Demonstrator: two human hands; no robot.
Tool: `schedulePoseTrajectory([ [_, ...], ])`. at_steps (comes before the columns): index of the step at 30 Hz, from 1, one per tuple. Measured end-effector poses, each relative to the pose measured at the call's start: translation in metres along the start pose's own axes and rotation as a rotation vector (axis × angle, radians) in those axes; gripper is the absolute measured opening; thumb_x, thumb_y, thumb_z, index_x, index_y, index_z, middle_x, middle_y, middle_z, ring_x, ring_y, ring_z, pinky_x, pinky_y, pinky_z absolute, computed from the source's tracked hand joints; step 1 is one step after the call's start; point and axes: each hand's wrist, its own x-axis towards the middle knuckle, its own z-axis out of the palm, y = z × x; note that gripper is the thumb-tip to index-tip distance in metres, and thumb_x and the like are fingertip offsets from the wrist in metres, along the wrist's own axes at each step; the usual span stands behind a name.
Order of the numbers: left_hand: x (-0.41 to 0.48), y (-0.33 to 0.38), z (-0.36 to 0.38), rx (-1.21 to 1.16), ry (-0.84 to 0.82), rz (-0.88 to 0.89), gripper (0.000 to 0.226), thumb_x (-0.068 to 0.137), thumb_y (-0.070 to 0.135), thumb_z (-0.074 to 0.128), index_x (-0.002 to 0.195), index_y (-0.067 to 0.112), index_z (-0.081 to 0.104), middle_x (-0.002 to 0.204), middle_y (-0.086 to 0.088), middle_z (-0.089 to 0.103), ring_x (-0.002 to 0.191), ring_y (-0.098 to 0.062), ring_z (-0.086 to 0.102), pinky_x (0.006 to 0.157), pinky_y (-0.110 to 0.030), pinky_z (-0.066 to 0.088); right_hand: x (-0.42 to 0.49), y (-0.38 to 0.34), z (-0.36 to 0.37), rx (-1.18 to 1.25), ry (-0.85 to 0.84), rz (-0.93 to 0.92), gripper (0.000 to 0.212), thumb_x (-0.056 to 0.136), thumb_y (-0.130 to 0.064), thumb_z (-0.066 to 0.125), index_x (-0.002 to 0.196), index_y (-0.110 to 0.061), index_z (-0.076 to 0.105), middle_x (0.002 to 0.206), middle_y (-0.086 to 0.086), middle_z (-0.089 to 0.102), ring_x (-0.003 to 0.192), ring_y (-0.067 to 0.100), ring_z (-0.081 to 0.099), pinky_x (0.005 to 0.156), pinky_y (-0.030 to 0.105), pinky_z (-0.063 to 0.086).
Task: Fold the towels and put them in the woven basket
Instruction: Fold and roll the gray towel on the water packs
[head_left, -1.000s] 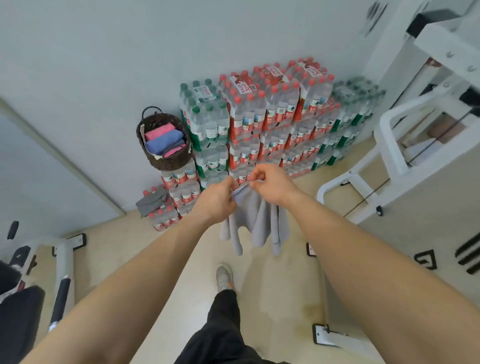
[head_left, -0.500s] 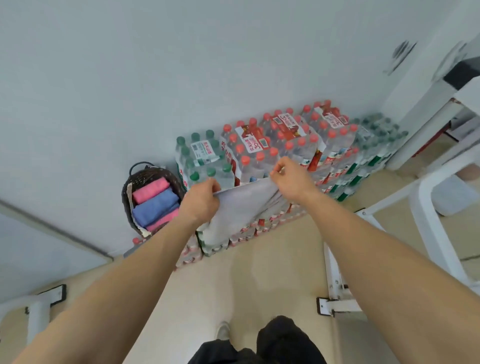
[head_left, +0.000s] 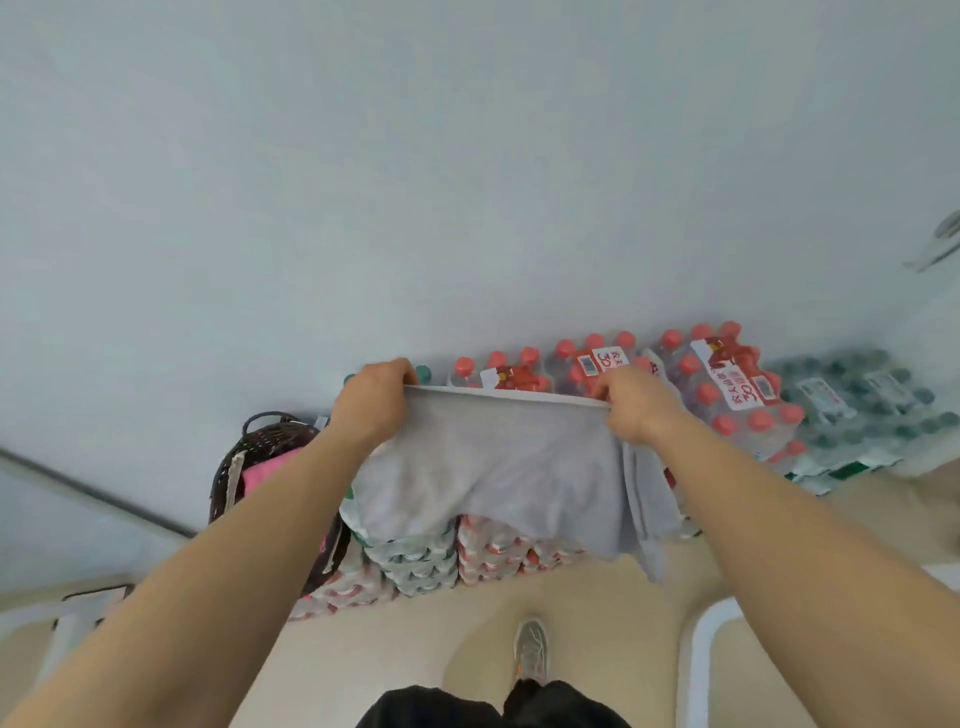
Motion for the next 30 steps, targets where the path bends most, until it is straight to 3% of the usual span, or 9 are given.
schedulePoseTrajectory([
  [5, 0.035, 0.017, 0.008, 0.053, 0.051, -0.1, 0.036, 0.083, -0.001, 0.037, 0.103, 0.018, 0.061, 0.103, -0.008, 0.063, 0.085, -0.03, 0.055, 0.074, -0.037, 0.048, 0.058, 0.023, -0.029, -0.098, 0.087, -0.007, 0.037, 0.083, 0.0, 0.049, 0.109, -0.02, 0.067, 0.113, 0.015, 0.064, 0.102, 0.035, 0.064, 0.087, 0.038, 0.052],
  [14, 0.089, -0.005, 0.0, 0.159, 0.118, -0.22, 0.043, 0.081, -0.004, 0.039, 0.111, 0.02, 0.059, 0.106, -0.007, 0.062, 0.09, -0.033, 0.057, 0.074, -0.038, 0.048, 0.142, 0.015, -0.042, -0.265, 0.217, 0.081, 0.028, 0.09, -0.007, 0.046, 0.112, -0.014, 0.062, 0.113, 0.012, 0.061, 0.105, 0.034, 0.059, 0.073, 0.035, 0.041],
  [18, 0.107, -0.018, 0.008, 0.227, 0.097, -0.315, 0.026, 0.093, 0.01, 0.043, 0.108, 0.025, 0.058, 0.1, -0.007, 0.064, 0.08, -0.032, 0.056, 0.067, -0.034, 0.043, 0.166, 0.008, -0.029, -0.177, 0.184, 0.151, 0.022, 0.096, -0.019, 0.051, 0.111, -0.011, 0.064, 0.113, 0.014, 0.063, 0.103, 0.036, 0.062, 0.07, 0.035, 0.039],
  [22, 0.114, -0.033, 0.024, 0.248, 0.068, -0.367, 0.013, 0.098, 0.024, 0.047, 0.102, 0.023, 0.06, 0.089, -0.009, 0.063, 0.073, -0.031, 0.052, 0.063, -0.033, 0.042, 0.172, 0.001, -0.004, -0.103, 0.154, 0.222, 0.021, 0.091, -0.007, 0.047, 0.105, -0.01, 0.062, 0.109, 0.016, 0.066, 0.101, 0.037, 0.063, 0.078, 0.037, 0.045],
  [27, 0.123, -0.052, 0.041, 0.01, 0.139, -0.295, 0.029, 0.093, 0.006, 0.045, 0.112, 0.017, 0.063, 0.108, -0.01, 0.065, 0.093, -0.035, 0.059, 0.075, -0.038, 0.049, 0.17, -0.012, 0.02, 0.058, 0.133, 0.26, 0.026, 0.088, -0.008, 0.046, 0.113, -0.007, 0.054, 0.113, 0.018, 0.062, 0.106, 0.038, 0.058, 0.072, 0.037, 0.043],
  [30, 0.107, -0.056, 0.054, -0.053, 0.152, -0.229, 0.041, 0.087, 0.002, 0.051, 0.126, 0.01, 0.057, 0.126, -0.013, 0.056, 0.111, -0.037, 0.054, 0.086, -0.043, 0.047, 0.161, -0.034, 0.038, 0.091, 0.131, 0.21, 0.037, 0.089, -0.018, 0.052, 0.125, -0.007, 0.053, 0.126, 0.017, 0.055, 0.119, 0.036, 0.05, 0.083, 0.042, 0.049],
])
